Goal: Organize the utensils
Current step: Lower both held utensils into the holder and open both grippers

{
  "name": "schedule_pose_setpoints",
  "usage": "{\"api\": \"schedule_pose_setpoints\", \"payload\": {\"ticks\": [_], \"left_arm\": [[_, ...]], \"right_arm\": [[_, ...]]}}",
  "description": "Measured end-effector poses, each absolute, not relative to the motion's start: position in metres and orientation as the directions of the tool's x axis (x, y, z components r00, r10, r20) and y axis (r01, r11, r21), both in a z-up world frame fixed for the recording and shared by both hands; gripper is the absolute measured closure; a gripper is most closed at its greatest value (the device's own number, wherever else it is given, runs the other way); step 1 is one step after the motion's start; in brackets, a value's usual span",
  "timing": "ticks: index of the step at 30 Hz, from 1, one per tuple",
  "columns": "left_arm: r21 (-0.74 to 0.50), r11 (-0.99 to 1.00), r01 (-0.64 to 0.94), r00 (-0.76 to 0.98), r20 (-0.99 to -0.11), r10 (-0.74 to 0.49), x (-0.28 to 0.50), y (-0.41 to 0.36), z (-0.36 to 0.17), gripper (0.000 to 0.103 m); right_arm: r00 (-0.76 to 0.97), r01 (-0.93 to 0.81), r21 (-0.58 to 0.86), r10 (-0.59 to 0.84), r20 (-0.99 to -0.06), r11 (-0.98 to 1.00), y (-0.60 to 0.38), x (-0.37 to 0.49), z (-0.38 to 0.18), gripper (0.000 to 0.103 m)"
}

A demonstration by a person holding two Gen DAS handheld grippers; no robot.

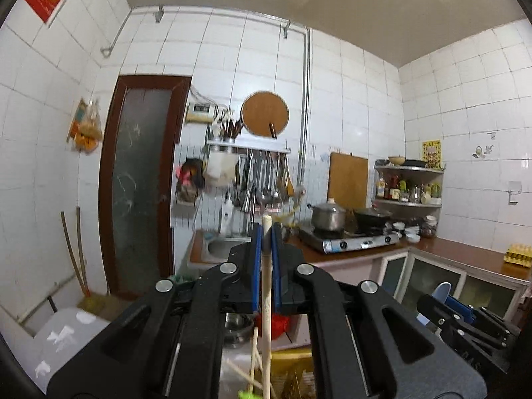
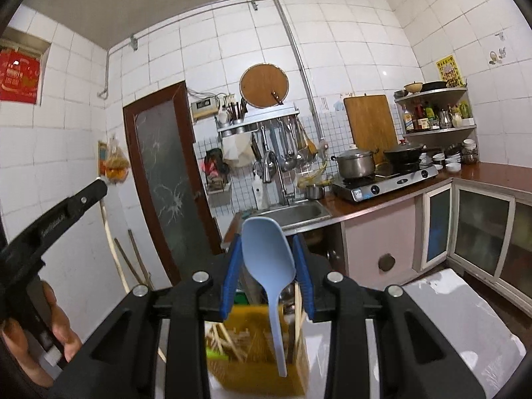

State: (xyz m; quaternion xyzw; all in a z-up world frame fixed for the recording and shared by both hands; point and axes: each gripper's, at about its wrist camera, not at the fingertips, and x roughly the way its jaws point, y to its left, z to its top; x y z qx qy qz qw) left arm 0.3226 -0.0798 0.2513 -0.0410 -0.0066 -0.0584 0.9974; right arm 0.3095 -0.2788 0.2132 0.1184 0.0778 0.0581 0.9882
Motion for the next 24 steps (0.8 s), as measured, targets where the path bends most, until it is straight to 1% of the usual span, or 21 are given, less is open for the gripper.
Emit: {"api": "schedule_pose_setpoints", "payload": {"ticks": [5,11,14,18,21,23,24], "left_arm": [[-0.083,0.988,0.134,0.990,0.048,-0.130,0.348,-0.092,0.239,0.099],[-0.046,0.987,0.151,0.988,0.042,-0.149,0.382,-0.107,0.212,0.099],[-0.046,0.988,0.148,0.989,0.012,-0.148,0.400,-0.110,0.193,0.099],[-0.008,0.991,0.130,0.991,-0.015,-0.130,0.414,-0.114,0.169,0.099],[0.004,0.992,0.124,0.990,-0.065,-0.123,0.422,-0.114,0.155,0.098],[-0.010,0.995,0.104,0.989,-0.100,-0.104,0.427,-0.110,0.149,0.098],[-0.025,0.995,0.100,0.987,-0.124,-0.102,0.429,-0.106,0.148,0.094]], "right_arm": [[0.982,-0.122,0.243,0.153,-0.111,0.962,-0.278,0.340,0.202,0.071],[0.977,-0.133,0.248,0.169,-0.130,0.960,-0.273,0.365,0.175,0.071],[0.973,-0.130,0.244,0.171,-0.155,0.961,-0.272,0.377,0.161,0.071],[0.966,-0.127,0.248,0.176,-0.188,0.960,-0.274,0.388,0.139,0.071],[0.960,-0.120,0.247,0.175,-0.217,0.962,-0.272,0.391,0.129,0.071],[0.952,-0.107,0.243,0.169,-0.254,0.964,-0.271,0.393,0.119,0.071],[0.951,-0.100,0.240,0.164,-0.263,0.966,-0.271,0.391,0.116,0.070]]}}
